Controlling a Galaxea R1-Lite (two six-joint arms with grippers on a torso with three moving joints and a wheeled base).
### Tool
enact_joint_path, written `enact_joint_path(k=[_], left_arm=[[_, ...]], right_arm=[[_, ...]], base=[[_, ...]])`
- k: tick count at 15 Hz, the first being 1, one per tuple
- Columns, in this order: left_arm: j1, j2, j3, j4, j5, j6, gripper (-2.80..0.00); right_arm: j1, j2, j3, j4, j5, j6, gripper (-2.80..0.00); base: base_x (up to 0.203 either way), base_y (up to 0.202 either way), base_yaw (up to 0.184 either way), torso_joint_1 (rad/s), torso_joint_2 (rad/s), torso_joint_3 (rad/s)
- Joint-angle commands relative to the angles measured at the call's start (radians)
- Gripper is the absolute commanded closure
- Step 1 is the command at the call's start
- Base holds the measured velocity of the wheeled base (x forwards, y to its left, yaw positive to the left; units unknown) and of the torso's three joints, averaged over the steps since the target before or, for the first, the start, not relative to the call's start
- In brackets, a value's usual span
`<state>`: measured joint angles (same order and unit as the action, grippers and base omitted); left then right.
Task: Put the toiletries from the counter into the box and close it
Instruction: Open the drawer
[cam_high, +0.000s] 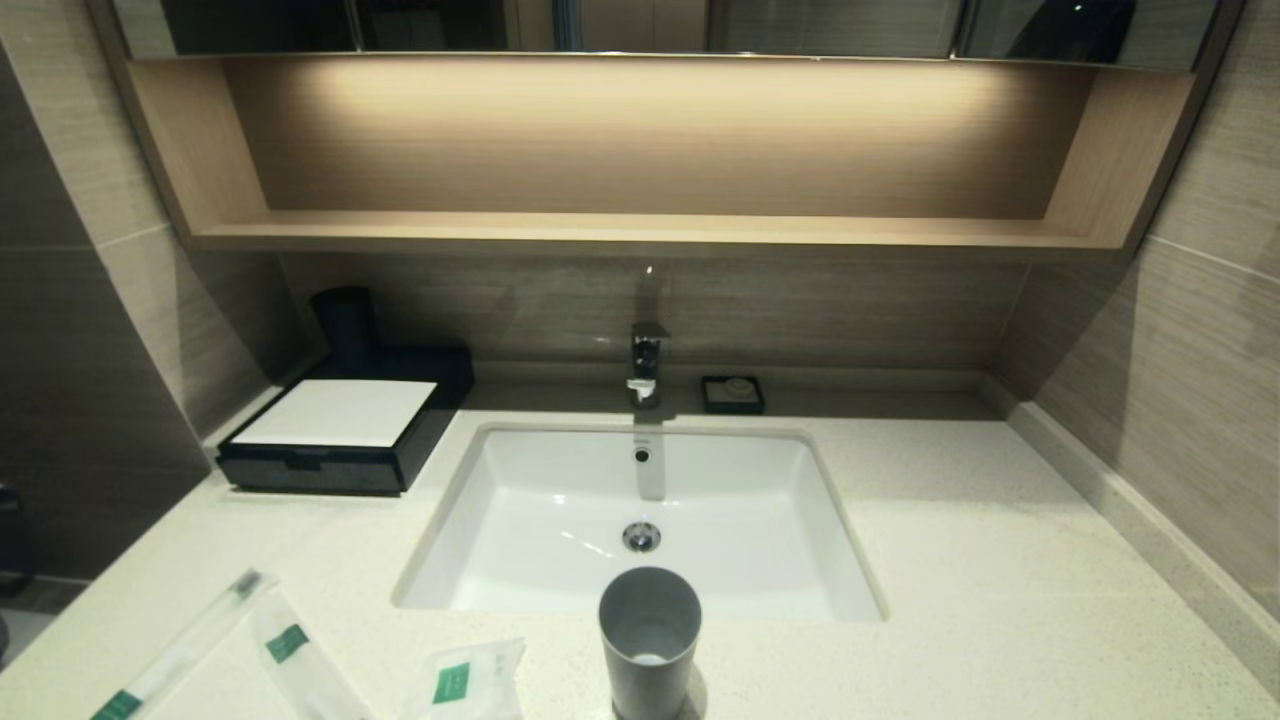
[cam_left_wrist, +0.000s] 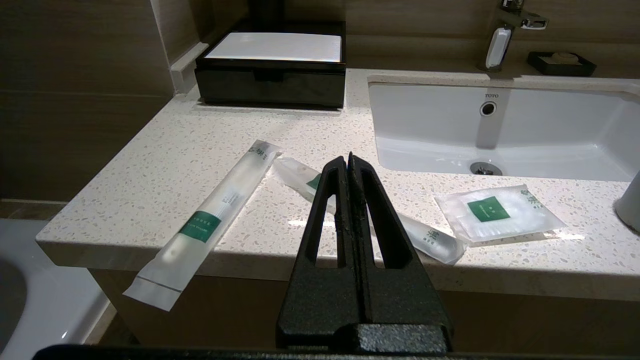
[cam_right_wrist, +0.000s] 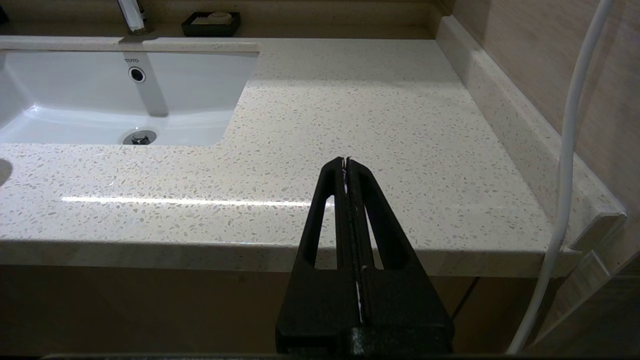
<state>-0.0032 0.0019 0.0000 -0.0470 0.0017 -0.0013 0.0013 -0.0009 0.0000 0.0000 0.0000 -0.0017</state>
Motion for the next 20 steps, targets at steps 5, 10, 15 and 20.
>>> enact_joint_path(k=[5, 10, 15, 20], left_arm=[[0.000, 0.001, 0.020, -0.001, 0.000, 0.001, 0.00], [0.000, 0.001, 0.020, -0.001, -0.002, 0.004, 0.00], [0.000, 0.001, 0.020, -0.001, -0.003, 0.006, 0.00], [0.000, 0.001, 0.020, -0.001, 0.000, 0.007, 0.00]], right_arm=[[0.000, -0.001, 0.002, 0.000, 0.000, 0.000, 0.00], [0.000, 0.001, 0.002, 0.000, 0.000, 0.000, 0.00], [0.000, 0.001, 0.002, 0.000, 0.000, 0.000, 0.00], [0.000, -0.001, 0.002, 0.000, 0.000, 0.000, 0.00]], base=[[0.000, 0.000, 0.000, 0.000, 0.00, 0.000], [0.000, 0.000, 0.000, 0.000, 0.00, 0.000], [0.000, 0.000, 0.000, 0.000, 0.00, 0.000], [0.000, 0.000, 0.000, 0.000, 0.00, 0.000]])
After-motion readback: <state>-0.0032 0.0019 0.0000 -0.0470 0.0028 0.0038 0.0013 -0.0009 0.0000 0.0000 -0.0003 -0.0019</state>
